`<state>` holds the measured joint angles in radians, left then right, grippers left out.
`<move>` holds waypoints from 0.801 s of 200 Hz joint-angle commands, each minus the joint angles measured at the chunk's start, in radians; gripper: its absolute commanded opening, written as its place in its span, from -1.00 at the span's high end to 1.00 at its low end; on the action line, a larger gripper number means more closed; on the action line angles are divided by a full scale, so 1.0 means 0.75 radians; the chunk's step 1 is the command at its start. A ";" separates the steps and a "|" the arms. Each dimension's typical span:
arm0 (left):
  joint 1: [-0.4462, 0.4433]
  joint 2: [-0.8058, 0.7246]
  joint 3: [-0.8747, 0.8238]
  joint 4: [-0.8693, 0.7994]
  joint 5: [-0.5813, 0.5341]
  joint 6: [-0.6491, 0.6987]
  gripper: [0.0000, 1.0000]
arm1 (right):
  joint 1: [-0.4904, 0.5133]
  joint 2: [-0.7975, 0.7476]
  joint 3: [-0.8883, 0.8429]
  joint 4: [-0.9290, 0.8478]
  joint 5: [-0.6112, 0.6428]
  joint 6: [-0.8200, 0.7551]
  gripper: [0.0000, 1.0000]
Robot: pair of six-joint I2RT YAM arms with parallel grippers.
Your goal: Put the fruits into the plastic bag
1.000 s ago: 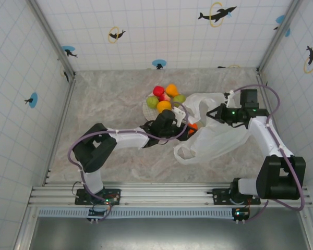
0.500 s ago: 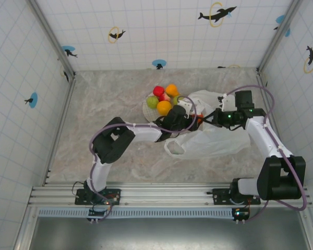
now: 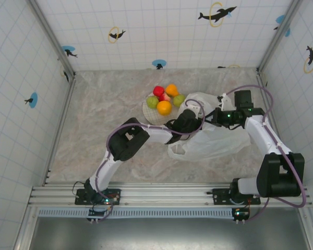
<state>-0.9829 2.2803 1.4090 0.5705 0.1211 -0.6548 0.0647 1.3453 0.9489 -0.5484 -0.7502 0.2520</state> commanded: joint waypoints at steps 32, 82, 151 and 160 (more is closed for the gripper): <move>0.007 -0.060 -0.027 0.019 -0.011 0.085 -0.72 | -0.039 -0.001 -0.037 0.012 -0.025 -0.025 1.00; 0.041 -0.235 -0.205 0.004 0.093 0.151 -0.75 | -0.088 -0.008 -0.031 -0.024 0.033 -0.057 1.00; 0.084 -0.578 -0.500 -0.179 0.303 0.335 -0.65 | -0.070 0.038 0.027 -0.061 0.157 -0.094 1.00; 0.085 -0.631 -0.534 -0.225 0.295 0.365 -0.65 | -0.058 0.044 0.037 -0.069 0.180 -0.101 1.00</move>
<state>-0.9195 1.9083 1.0611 0.5102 0.2886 -0.4892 0.0063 1.3617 0.9447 -0.5758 -0.6670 0.2001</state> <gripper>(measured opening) 0.825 0.041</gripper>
